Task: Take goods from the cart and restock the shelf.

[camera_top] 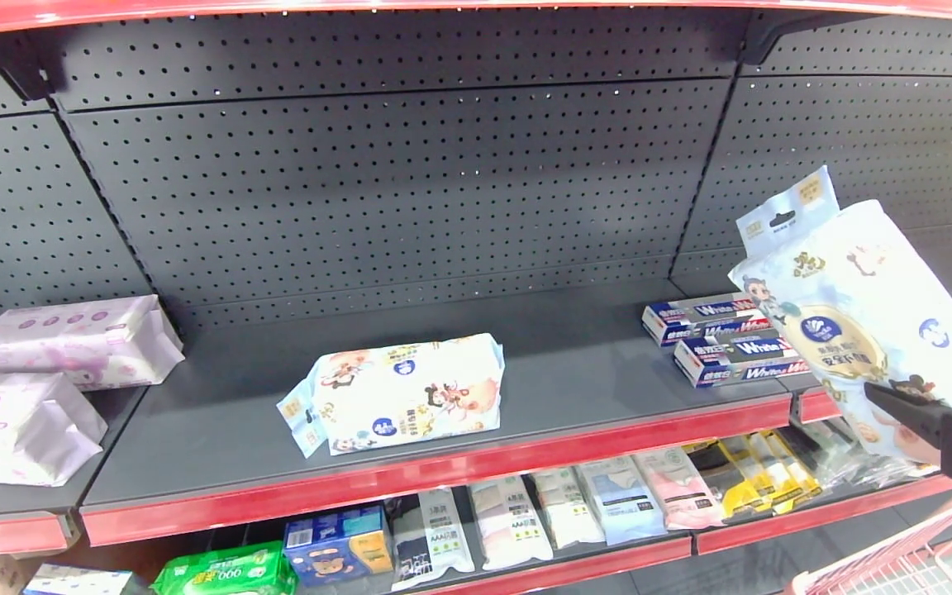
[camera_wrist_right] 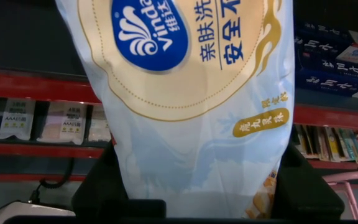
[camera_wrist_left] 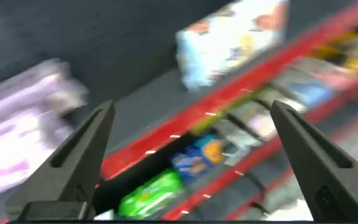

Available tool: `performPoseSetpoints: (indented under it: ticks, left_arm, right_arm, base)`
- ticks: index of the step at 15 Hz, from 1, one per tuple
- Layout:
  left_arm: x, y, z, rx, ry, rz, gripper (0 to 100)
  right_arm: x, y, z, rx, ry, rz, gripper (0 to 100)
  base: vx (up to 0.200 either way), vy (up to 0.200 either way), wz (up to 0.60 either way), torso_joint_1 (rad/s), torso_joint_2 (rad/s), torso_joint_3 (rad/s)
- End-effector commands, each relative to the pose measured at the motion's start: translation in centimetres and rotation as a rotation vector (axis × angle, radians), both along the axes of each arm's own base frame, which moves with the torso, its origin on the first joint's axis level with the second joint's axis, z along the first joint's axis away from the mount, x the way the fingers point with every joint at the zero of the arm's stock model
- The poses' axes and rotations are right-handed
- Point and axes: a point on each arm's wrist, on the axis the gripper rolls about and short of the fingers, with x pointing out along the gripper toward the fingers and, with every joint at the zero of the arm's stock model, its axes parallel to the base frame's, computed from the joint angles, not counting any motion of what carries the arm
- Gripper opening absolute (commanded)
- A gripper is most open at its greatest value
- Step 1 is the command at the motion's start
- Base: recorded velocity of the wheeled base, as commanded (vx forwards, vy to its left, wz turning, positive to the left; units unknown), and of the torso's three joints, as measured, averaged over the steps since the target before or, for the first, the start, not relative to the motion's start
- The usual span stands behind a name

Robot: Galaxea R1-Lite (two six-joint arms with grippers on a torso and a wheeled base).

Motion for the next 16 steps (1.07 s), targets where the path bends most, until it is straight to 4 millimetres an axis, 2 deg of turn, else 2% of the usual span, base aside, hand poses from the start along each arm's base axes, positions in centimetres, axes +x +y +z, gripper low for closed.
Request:
performPoseSetpoints:
  ticks: [1,5,8,16]
  left_arm:
    - [-0.3,0.0,-1.1,0.003,-0.046,0.109,100]
    - [-1.0,0.1,-2.0,0.003,-0.079,0.133,100]
    - [-0.9,-0.1,-2.2,0.001,-0.058,0.05,100]
    - [-0.8,-0.1,-2.7,0.002,-0.032,0.047,100]
  right_arm:
    - [0.5,0.0,-0.2,0.001,0.019,0.0,0]
    - [1.4,0.0,-0.3,0.0,0.013,0.0,0]
    - [2.3,0.0,-0.4,-0.003,0.002,0.001,0]
    - [2.6,-0.2,-0.4,-0.003,0.002,-0.01,0]
  base:
    - [0.0,0.0,0.0,0.0,0.0,0.0]
    - [0.0,0.0,0.0,0.0,0.0,0.0]
    - [0.0,0.0,0.0,0.0,0.0,0.0]
    - [0.0,0.0,0.0,0.0,0.0,0.0]
